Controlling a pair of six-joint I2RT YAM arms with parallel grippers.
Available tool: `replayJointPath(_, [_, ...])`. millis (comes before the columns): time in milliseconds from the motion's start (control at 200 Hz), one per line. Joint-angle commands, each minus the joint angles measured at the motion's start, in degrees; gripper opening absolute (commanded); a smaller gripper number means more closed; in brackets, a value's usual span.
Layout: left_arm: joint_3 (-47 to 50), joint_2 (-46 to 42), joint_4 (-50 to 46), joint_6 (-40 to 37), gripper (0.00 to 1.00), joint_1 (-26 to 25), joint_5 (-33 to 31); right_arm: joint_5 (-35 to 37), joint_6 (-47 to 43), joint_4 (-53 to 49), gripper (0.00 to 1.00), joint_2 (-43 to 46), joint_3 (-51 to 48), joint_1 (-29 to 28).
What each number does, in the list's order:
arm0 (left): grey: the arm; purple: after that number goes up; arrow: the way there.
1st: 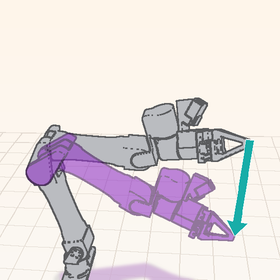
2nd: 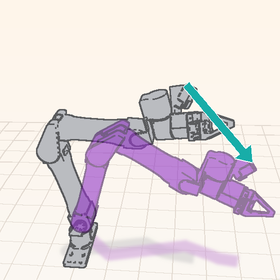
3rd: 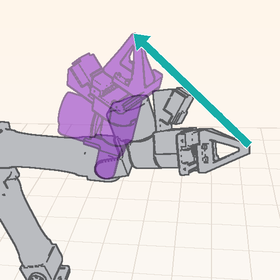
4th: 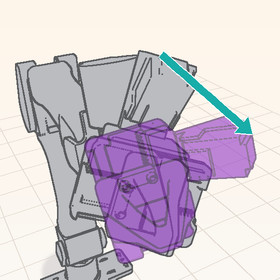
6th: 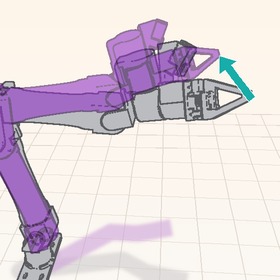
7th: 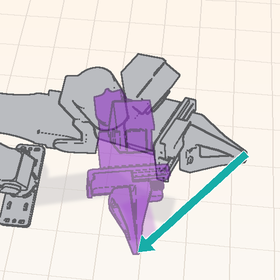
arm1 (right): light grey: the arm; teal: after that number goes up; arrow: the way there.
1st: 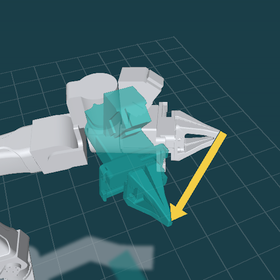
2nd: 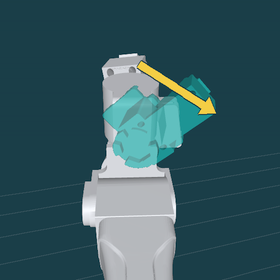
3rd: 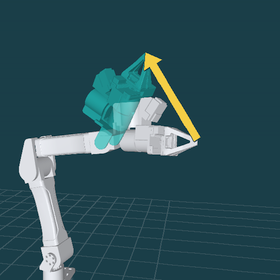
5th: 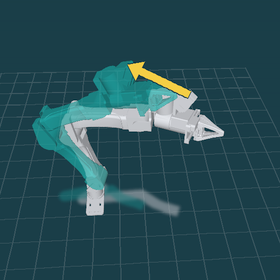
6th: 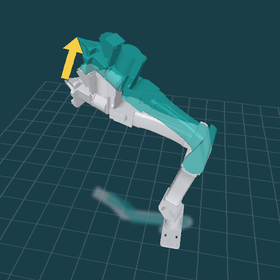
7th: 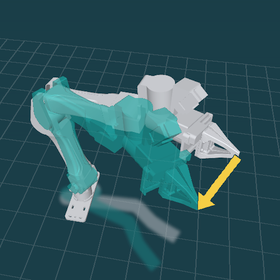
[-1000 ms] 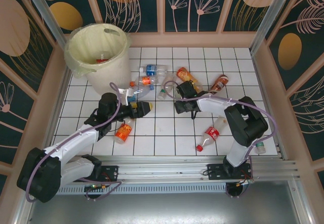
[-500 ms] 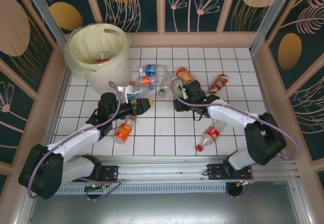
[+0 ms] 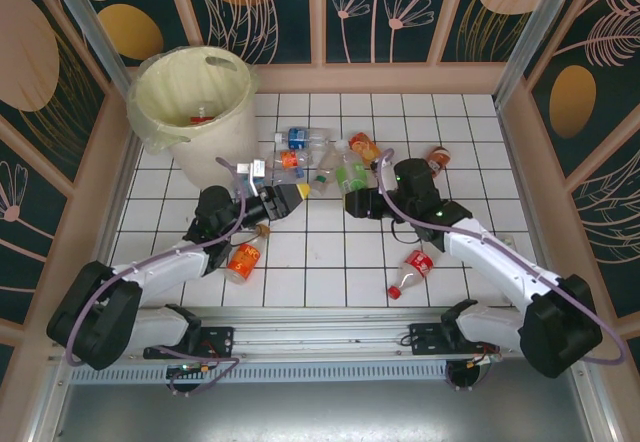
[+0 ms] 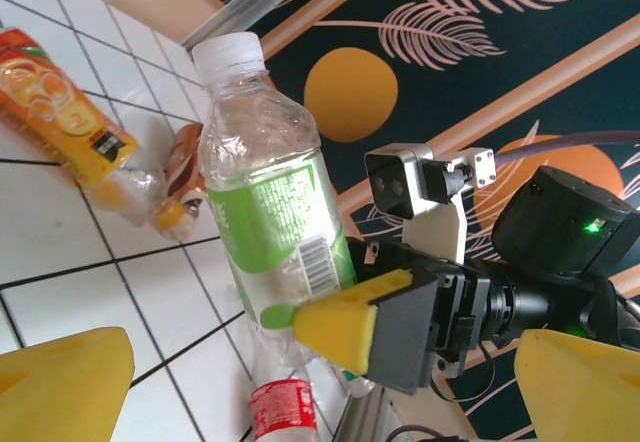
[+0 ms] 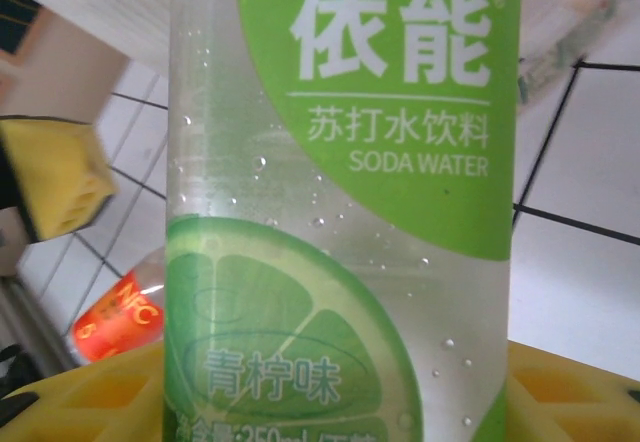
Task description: Put the plastic bottles in the bin
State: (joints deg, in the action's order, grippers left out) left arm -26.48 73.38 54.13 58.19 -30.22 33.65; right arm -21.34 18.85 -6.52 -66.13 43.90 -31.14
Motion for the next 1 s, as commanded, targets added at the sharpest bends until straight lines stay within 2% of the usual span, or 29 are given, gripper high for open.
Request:
replayJointPath(0, [-2.46,2.32,10.23,3.19,0.98,-1.06,0.63,-6.94,2.65,4.16,0.59,2.69,-1.26,1.94])
replayJointPath(185, [-4.07,6.43,17.68,5.73,0.98,-2.41,1.38,-14.82,4.88,7.83,0.59,5.24,-2.57,3.51])
replayJointPath(545, [-8.96,9.46,17.46,3.7,0.97,-4.31,3.68,-30.05,9.08,15.67,0.6,8.76,-5.43,4.49])
replayJointPath(761, [-11.28,10.88,22.1,6.66,0.95,-5.09,7.74,-33.73,14.17,22.11,0.6,9.22,-7.01,4.66])
replayJointPath(996, [-13.15,10.59,20.99,6.49,0.92,-6.35,9.06,-36.85,15.58,24.81,0.6,9.59,-7.75,4.49])
